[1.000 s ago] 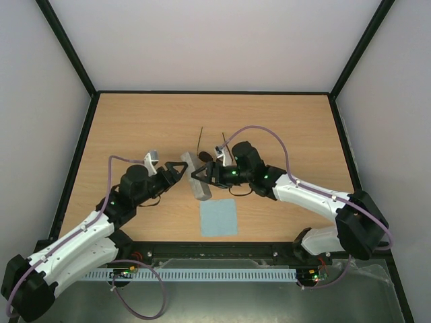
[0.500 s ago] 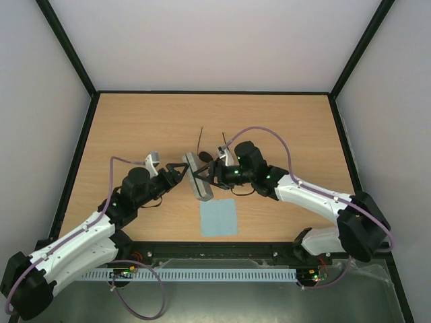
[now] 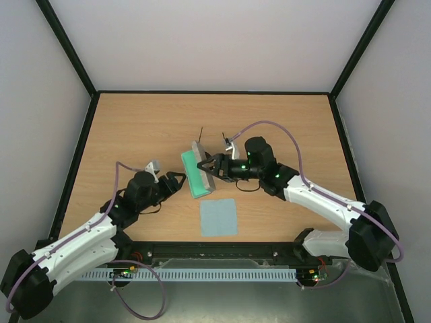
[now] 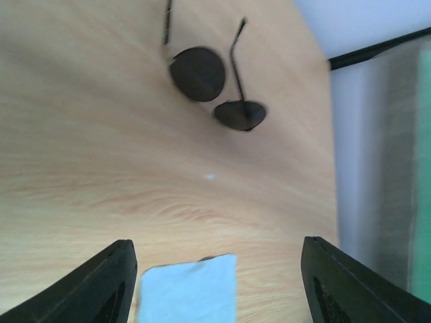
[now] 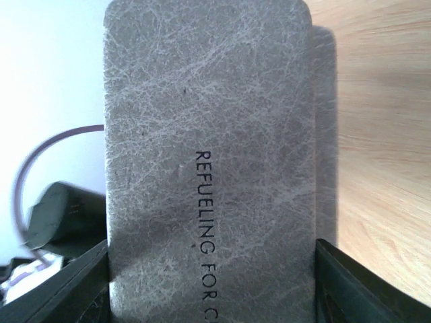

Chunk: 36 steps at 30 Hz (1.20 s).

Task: Organize the sunglasses
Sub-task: Open the sunglasses case, then place the sunglasses case at the center of the board.

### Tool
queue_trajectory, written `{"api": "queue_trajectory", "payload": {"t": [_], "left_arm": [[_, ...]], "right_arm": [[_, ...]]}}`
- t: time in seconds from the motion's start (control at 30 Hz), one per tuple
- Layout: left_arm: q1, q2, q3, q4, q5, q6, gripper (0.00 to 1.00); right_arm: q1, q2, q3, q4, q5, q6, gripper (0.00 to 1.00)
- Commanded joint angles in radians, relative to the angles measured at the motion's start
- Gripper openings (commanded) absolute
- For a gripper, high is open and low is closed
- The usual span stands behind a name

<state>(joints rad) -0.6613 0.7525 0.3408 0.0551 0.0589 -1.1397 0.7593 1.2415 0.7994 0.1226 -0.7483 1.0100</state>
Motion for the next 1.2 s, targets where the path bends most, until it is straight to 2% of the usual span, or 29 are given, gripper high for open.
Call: {"api": "queue_trajectory", "payload": {"t": [0.0,0.33,0.4,0.8,0.97,1.17], "left_arm": [[-0.005,-0.002,-0.011,-0.129,0.002,0.024,0.70],[-0.003,-0.070,0.131,-0.299,-0.040,0.070,0.78],[0.000,-0.059,0.146,-0.306,-0.037,0.080,0.79],[0.006,0.046,0.184,-0.297,-0.004,0.122,0.80],[0.015,0.078,0.220,-0.313,0.005,0.146,0.80],[0.023,0.102,0.243,-0.325,0.013,0.154,0.80]], "right_arm": [[0.001,-0.052,0.036,0.105,-0.021,-0.037,0.51],[-0.054,-0.096,-0.032,-0.019,0.038,-0.117,0.52],[-0.094,-0.106,-0.057,-0.063,0.032,-0.146,0.52],[-0.296,-0.210,-0.290,-0.069,-0.044,-0.128,0.55],[-0.331,-0.243,-0.378,-0.019,-0.064,-0.082,0.59],[-0.334,-0.149,-0.455,0.176,-0.099,-0.024,0.61]]}}
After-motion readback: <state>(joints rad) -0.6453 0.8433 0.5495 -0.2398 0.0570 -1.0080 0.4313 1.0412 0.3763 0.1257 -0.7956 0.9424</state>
